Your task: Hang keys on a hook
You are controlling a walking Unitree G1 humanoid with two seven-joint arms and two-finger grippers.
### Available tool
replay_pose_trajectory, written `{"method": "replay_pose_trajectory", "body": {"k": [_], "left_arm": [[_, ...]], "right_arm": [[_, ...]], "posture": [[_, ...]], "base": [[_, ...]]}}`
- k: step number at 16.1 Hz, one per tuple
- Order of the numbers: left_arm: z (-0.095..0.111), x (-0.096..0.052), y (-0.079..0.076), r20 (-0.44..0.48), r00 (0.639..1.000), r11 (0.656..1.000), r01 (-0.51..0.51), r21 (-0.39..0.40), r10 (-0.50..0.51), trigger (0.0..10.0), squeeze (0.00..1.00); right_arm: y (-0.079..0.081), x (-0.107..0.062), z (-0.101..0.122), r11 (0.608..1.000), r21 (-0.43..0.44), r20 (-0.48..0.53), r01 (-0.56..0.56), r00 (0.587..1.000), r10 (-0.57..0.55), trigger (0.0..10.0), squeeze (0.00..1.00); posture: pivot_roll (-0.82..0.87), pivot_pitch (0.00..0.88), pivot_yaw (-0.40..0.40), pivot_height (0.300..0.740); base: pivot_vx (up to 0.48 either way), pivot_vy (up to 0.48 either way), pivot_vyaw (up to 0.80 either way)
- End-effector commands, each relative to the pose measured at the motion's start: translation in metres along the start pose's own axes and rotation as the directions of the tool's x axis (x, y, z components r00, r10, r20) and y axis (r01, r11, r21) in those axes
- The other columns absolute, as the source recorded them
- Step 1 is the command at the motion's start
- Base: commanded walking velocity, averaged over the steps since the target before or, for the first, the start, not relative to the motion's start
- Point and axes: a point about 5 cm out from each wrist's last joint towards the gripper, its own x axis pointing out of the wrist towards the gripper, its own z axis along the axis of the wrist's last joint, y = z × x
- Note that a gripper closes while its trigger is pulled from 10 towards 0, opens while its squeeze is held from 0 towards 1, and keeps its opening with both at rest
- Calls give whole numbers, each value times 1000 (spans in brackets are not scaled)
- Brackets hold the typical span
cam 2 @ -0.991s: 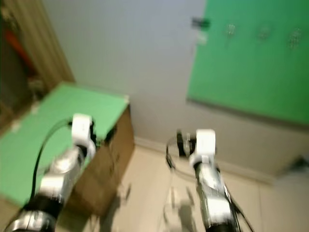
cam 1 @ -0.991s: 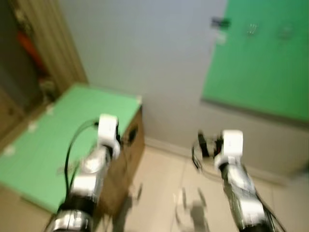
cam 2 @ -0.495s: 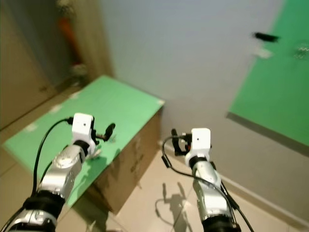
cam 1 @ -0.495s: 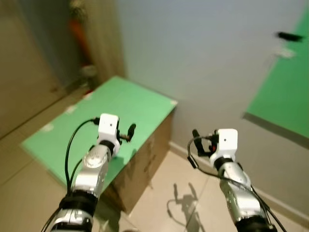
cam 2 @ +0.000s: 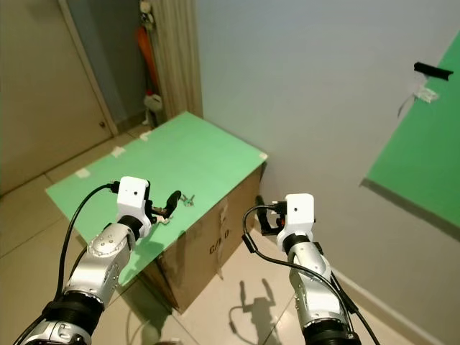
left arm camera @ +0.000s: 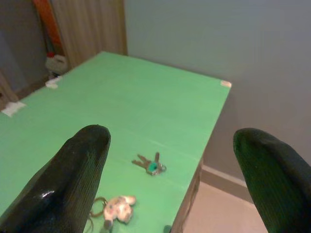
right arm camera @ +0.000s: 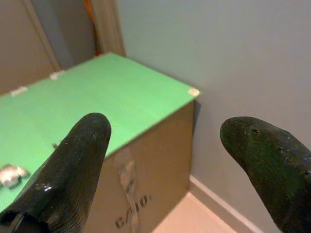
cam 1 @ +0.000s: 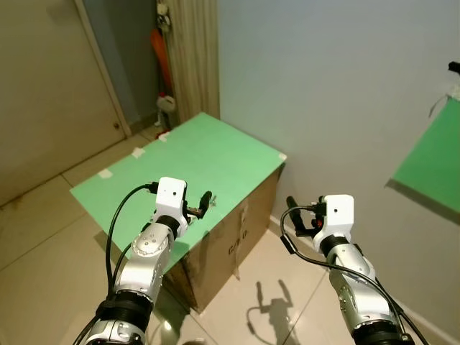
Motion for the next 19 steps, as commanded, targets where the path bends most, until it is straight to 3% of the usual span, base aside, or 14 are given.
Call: {"method": "replay_pose_trajectory", "body": {"k": [1,8,11,14,15,17,19], "left_arm": [[6,4,-6,18,1000,1000,14,21,-14,10000,0],[7,7,-1,1,998,998,-55,6,55,10000,0],[4,6,-1,-12,999,999,-40,-7,40,10000,0],[4,7,-29,-29,995,995,98,32,-97,10000,0],[4,7,-29,-29,995,995,98,32,-97,10000,0],[4,11,-24,-42,997,997,61,36,-59,10000,0],[2,16,-4,-73,996,997,-42,59,46,10000,0]], "right_arm": [[-3,1,4,1000,-8,16,-1,1000,1,10000,0],[1,2,3,999,-31,12,-34,999,34,10000,0],[1,2,3,999,-37,12,-39,999,39,10000,0],[-2,2,-5,1000,-22,-34,-2,999,1,10000,0],[-2,2,-5,1000,-22,-34,-2,999,1,10000,0],[-1,2,-3,1000,-21,-17,2,1000,-2,10000,0],[-4,-2,-2,1000,-16,-9,19,1000,-20,10000,0]], "posture": [[-52,0,18,740],[-56,0,27,740],[-48,0,24,740],[-44,0,24,740],[-44,0,24,740],[-54,0,28,740],[-69,0,25,740]], "base": [[334,-341,519],[355,-319,518],[398,-189,517],[151,0,363],[0,0,0],[0,0,0],[0,0,0]]}}
